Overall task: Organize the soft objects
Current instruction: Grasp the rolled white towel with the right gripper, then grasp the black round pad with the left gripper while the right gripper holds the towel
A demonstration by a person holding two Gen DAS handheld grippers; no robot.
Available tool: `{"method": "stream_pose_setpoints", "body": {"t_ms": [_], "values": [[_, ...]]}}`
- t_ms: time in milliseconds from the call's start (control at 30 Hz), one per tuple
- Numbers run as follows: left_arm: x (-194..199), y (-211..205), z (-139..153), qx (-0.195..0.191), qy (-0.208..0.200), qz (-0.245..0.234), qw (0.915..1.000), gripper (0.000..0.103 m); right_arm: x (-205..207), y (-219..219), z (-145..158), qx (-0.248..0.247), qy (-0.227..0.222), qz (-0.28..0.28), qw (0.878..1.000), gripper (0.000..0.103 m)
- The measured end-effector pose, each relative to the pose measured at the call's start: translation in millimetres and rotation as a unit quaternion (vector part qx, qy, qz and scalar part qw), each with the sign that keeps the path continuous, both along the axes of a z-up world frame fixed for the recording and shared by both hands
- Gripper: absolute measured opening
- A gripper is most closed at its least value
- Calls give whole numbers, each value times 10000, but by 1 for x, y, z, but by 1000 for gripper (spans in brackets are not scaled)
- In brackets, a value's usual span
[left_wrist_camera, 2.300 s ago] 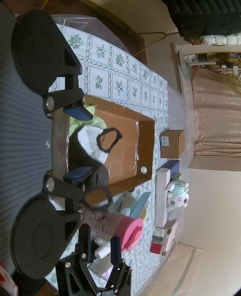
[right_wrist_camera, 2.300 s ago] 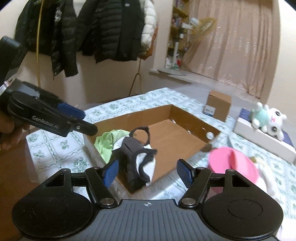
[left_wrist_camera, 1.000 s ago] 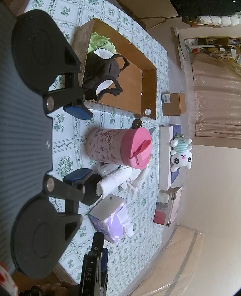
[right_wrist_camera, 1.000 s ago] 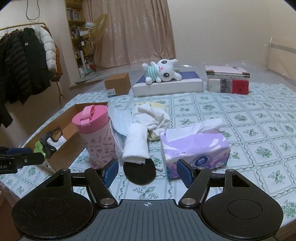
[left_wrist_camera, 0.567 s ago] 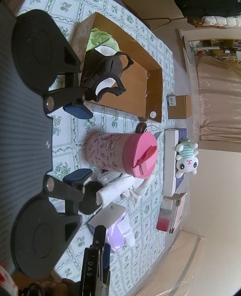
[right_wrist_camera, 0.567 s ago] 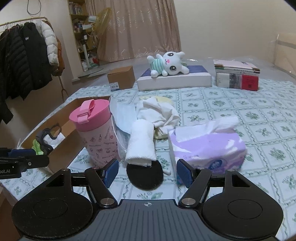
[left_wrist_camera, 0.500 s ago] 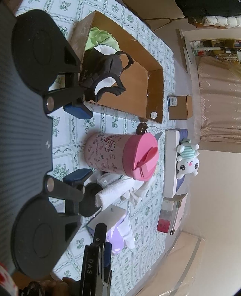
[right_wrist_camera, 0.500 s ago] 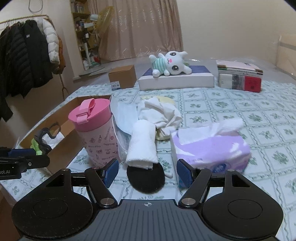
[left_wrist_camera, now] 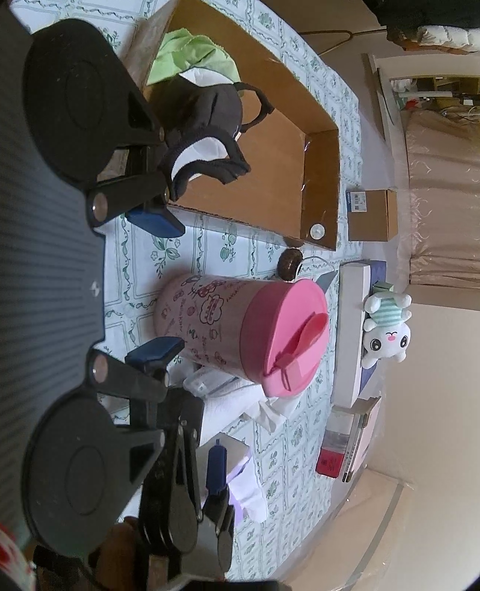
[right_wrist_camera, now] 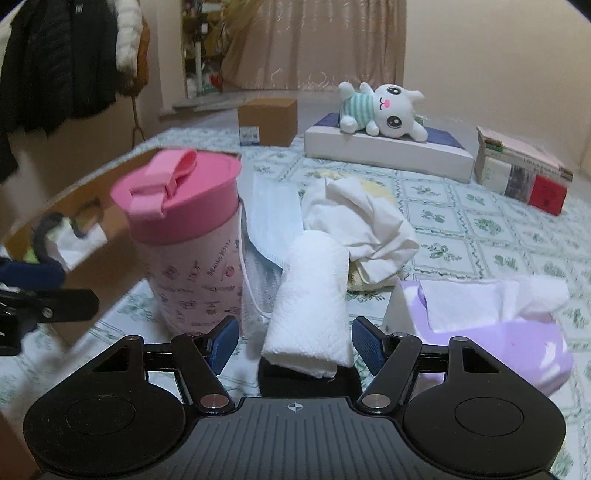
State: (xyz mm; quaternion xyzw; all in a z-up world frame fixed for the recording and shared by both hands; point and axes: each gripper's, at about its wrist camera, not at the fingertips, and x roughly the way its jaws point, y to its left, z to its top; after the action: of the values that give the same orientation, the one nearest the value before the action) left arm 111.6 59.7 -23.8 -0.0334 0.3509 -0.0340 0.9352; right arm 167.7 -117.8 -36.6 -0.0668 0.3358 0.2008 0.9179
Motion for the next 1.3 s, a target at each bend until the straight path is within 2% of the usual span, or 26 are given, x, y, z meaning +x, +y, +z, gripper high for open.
{"method": "stream_pose_setpoints", "body": {"t_ms": [133, 367, 600, 767, 933, 1033, 1100, 1200, 1300], "values": [[4, 1, -4, -30, 38, -9, 10000, 55, 4, 8, -10, -383, -39, 13, 9993, 51], [1, -1, -6, -55, 78, -7, 10000, 56, -3, 4, -8, -453, -154, 83, 9988, 35], [-10, -15, 0, -117, 32, -119, 9999, 56, -24, -16, 22, -11, -416, -89, 9991, 31], [-13, -34, -1, -181, 21, -321, 9993, 55, -38, -50, 48, 389, -594, -440, 9965, 31], [-7, -61, -10, -234, 50, -556, 9982, 57, -47, -88, 62, 484, -697, -844, 9928, 32], [1, -77, -19, -252, 102, -650, 9975, 69, -52, -108, 62, 497, -705, -1070, 9905, 32], [7, -87, -26, -250, 147, -667, 9974, 80, -53, -121, 61, 487, -705, -1202, 9890, 32], [17, -103, -36, -227, 212, -680, 9972, 89, -53, -138, 55, 468, -658, -1354, 9875, 32], [28, -117, -45, -136, 240, -676, 9973, 92, -52, -152, 48, 463, -608, -1484, 9860, 32]]}}
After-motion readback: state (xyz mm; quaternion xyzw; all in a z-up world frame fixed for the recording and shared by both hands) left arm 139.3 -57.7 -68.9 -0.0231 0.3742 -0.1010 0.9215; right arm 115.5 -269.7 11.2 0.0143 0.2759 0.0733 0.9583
